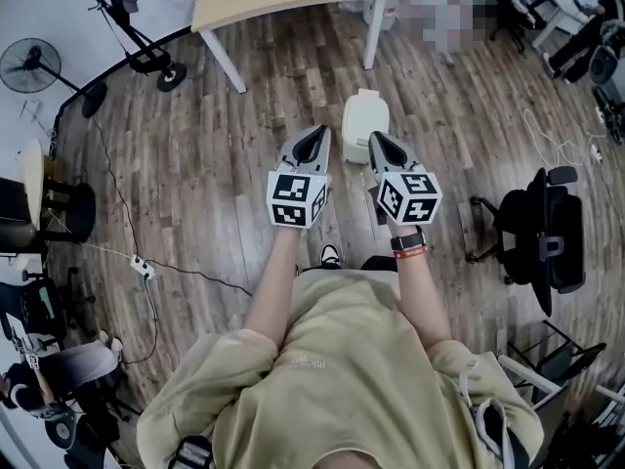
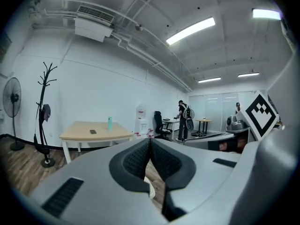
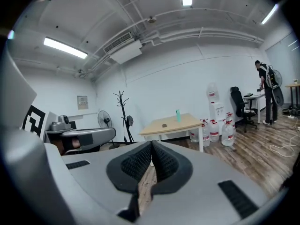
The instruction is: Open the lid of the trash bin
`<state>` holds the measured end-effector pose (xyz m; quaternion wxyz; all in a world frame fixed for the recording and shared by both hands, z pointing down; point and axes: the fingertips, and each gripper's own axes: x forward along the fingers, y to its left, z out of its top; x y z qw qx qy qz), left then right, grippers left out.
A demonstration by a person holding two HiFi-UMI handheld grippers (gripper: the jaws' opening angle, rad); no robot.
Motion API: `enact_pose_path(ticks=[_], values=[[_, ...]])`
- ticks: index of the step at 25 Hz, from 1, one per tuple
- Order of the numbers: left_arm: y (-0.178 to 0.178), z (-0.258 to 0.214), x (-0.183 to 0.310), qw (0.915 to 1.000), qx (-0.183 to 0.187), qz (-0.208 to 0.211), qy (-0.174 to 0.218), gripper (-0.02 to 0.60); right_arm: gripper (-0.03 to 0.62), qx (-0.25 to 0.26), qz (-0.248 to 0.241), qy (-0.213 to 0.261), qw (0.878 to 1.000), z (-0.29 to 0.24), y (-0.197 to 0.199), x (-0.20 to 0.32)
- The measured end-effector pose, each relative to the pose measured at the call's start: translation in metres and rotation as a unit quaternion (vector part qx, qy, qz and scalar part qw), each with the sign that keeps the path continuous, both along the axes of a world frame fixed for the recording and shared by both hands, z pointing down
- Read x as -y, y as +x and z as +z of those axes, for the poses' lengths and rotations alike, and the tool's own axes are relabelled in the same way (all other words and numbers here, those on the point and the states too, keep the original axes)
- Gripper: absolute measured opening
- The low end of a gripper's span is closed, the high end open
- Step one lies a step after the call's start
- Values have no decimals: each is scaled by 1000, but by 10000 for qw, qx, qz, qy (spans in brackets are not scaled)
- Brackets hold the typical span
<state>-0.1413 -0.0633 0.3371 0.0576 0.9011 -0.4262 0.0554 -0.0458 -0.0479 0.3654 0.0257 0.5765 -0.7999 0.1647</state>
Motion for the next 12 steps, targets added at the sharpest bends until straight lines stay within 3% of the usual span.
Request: enact_pose_path(ticks=[8,12], values=[[24,23,24,9987,-76,470,-163,23,15,-72,432,-201,9988,21,12,11],[38,40,41,9984,-190,478,-213,23,15,-77,504,-292,9983,39,30,27]])
